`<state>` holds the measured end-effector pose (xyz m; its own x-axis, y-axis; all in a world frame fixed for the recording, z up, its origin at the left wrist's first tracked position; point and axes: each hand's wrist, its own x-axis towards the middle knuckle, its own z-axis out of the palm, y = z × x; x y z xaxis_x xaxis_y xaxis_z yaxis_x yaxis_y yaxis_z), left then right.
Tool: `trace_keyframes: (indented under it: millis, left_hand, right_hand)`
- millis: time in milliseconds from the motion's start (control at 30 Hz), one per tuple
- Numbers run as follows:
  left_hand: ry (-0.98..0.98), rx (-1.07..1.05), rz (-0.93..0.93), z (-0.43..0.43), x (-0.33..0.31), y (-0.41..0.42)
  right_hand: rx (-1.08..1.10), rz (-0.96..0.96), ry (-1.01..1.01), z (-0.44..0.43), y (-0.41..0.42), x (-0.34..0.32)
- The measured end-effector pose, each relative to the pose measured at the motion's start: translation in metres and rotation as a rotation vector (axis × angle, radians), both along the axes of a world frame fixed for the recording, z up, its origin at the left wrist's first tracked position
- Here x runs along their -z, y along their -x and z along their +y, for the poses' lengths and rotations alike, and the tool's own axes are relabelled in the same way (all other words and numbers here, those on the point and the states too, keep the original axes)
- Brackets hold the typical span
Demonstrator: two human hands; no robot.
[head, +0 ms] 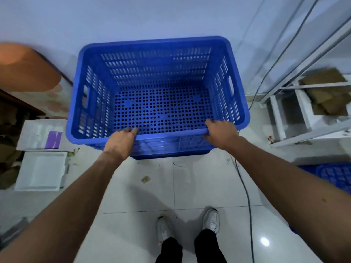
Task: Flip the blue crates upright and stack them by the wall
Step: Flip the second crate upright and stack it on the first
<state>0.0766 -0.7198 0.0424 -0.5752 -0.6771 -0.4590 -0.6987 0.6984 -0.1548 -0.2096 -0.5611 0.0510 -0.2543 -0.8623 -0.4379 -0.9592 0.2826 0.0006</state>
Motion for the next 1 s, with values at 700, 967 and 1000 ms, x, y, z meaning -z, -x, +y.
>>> trace_keyframes:
  millis: [700,967,1000]
  left_hand:
    - [0.183,0.13,0.173,-0.018,0.011,-0.012]
    - [0.138,0.136,0.174,-0.018,0.011,-0.003]
    - [0.148,0.132,0.171,-0.017,0.011,-0.003]
  right_hand:
    - [-0.165,0.169,0.235,0.0,0.008,0.027]
    - [-0.123,0.133,0.289,0.0,0.015,0.032]
    - [-0.113,0.136,0.288,0.0,0.015,0.033]
